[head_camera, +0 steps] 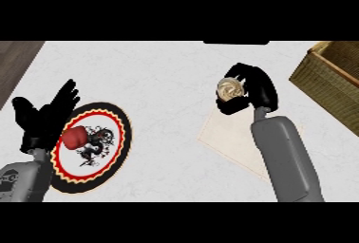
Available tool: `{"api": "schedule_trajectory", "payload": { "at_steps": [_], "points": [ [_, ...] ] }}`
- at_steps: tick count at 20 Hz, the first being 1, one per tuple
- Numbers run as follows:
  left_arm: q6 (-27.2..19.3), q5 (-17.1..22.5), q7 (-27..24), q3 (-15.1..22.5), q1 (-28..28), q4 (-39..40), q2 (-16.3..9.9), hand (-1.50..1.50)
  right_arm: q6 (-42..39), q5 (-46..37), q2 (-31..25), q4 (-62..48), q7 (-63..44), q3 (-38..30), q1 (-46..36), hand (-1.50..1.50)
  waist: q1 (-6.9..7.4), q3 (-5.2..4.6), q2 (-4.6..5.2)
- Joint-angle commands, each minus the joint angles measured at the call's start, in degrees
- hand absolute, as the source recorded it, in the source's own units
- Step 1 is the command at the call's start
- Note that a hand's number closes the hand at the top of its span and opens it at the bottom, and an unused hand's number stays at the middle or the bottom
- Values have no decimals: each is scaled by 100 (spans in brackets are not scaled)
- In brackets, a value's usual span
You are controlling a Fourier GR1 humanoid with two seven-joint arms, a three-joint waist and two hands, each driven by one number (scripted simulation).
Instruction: Pick the cupcake from the placemat and place it in the basket
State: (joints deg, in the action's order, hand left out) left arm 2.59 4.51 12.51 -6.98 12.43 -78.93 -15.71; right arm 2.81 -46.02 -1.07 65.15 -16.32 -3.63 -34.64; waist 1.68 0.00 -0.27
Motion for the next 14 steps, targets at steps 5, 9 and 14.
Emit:
{"api": "schedule_trajectory", "payload": {
  "at_steps": [5, 9, 14],
  "points": [
    [49, -75, -16, 92, 141, 63, 7, 0, 2172, -471, 105, 338, -2878, 935, -1764, 150, 114, -16, -6],
    [-109, -68, 57, -60, 322, 180, -2, 0, 2076, -1229, 106, 27, -4220, 849, -2898, 150, -43, -13, 10],
    [-153, -115, 187, -16, 100, -58, 31, 0, 1383, -1749, -115, -511, -4814, 472, -3881, 150, -92, -6, 16]
  ]
}}
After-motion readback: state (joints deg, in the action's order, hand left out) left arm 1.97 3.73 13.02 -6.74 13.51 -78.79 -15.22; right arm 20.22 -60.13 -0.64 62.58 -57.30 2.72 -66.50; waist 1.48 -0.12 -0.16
